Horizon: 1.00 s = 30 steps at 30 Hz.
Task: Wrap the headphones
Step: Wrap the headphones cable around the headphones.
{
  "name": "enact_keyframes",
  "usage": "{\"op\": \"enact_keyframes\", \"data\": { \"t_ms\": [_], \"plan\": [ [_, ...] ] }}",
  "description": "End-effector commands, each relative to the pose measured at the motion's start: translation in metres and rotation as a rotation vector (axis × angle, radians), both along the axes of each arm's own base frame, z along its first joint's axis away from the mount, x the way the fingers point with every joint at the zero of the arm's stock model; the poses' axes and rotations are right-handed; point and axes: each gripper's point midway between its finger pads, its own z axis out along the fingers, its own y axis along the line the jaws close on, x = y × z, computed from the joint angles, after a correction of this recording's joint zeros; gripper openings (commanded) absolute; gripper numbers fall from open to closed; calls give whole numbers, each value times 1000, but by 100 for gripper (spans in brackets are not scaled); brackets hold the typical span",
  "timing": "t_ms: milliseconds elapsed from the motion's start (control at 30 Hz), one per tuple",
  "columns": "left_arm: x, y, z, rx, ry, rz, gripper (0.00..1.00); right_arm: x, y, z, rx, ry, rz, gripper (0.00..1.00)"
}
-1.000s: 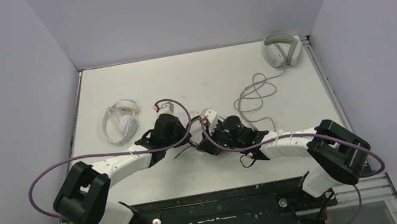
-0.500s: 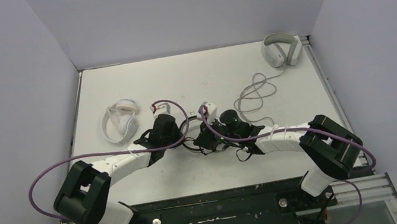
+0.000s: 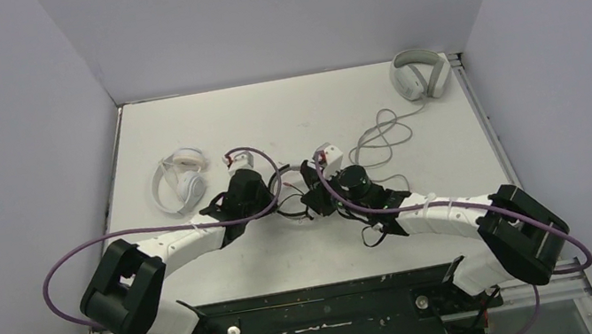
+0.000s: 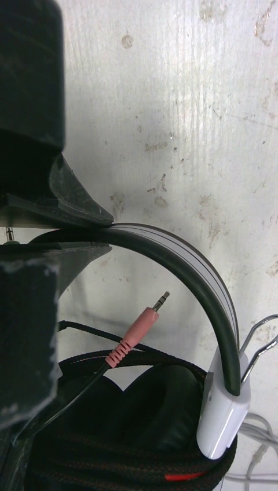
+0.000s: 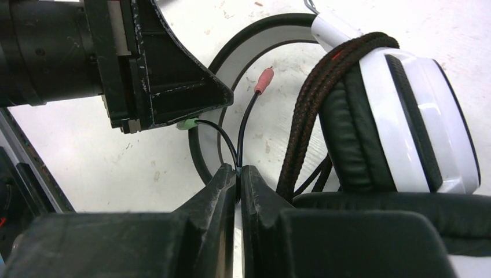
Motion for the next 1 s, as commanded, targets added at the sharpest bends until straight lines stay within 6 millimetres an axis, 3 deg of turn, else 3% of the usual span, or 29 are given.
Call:
{"op": "enact_keyframes", "data": {
  "t_ms": [0, 167, 300, 433, 567, 800, 967],
  "plan": [
    [-3, -10, 13, -28, -13, -61, 0, 43, -19, 59, 99, -178, -220, 0],
    [-3, -11, 15, -33, -13, -57, 0, 46, -21, 57, 102, -155, -247, 0],
    [-4, -12, 13, -40, -4, -58, 0, 37, -24, 77, 199, -222, -231, 0],
    [-4, -15, 12, -87, 6, -60, 0, 1, 8, 102, 254, -333, 94, 0],
    [-2, -14, 9, -132, 29, -55, 0, -29, 33, 112, 295, -321, 335, 0],
    [-2, -13, 8, -169, 46, -52, 0, -23, 7, 133, 478, -320, 158, 0],
    [1, -9, 14, -182, 36, -49, 0, -33, 8, 143, 513, -328, 250, 0]
  ]
}}
